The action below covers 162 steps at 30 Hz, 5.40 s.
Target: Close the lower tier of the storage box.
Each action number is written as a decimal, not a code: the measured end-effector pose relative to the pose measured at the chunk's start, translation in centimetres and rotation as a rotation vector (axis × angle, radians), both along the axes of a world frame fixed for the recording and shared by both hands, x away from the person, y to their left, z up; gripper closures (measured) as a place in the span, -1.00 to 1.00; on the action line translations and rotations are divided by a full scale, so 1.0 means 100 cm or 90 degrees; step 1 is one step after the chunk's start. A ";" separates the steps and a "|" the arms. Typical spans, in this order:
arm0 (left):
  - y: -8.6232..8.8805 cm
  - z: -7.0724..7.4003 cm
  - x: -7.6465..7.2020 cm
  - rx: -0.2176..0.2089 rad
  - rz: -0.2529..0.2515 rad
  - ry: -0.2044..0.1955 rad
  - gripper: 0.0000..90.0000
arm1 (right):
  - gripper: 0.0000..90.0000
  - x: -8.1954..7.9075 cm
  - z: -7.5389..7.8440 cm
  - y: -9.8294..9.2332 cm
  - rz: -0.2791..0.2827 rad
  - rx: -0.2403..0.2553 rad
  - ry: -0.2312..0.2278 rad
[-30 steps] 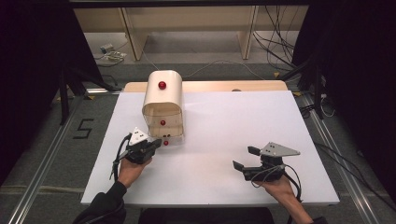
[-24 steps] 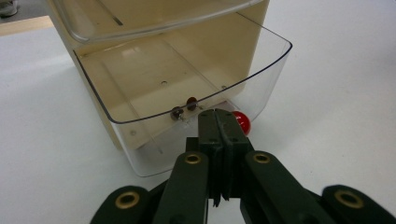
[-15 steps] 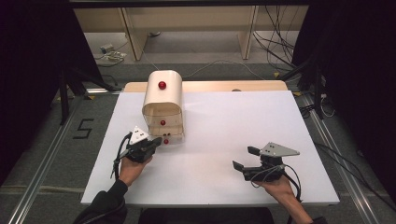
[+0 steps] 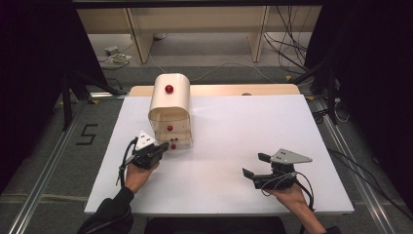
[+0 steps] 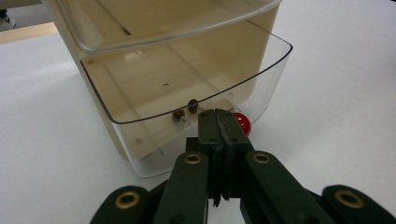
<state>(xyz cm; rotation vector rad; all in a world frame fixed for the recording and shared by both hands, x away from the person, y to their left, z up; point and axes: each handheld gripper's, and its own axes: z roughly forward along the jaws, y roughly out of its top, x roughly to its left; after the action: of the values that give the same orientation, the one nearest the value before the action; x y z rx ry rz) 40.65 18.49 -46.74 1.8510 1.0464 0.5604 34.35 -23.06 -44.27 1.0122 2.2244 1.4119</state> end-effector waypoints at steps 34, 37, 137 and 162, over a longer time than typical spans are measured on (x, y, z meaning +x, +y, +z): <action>-0.002 -0.003 0.009 0.004 0.007 -0.007 0.98 | -0.61 0.000 -0.001 0.001 0.003 0.000 0.000; -0.002 -0.003 0.010 0.005 0.006 -0.006 0.98 | -0.61 0.000 0.000 0.002 0.004 0.000 0.000; -0.013 0.037 -0.031 -0.130 -0.125 -0.022 -0.56 | -0.61 -0.003 0.001 0.002 0.008 0.007 -0.011; -0.020 0.041 -0.054 -0.119 -0.184 -0.028 -0.64 | -0.61 -0.006 0.002 -0.001 0.010 0.018 -0.015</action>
<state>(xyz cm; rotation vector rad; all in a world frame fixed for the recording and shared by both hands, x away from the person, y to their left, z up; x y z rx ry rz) 35.29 16.53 -42.62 1.7747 0.7579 0.3189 33.78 -23.14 -44.06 0.9843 2.2058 1.4584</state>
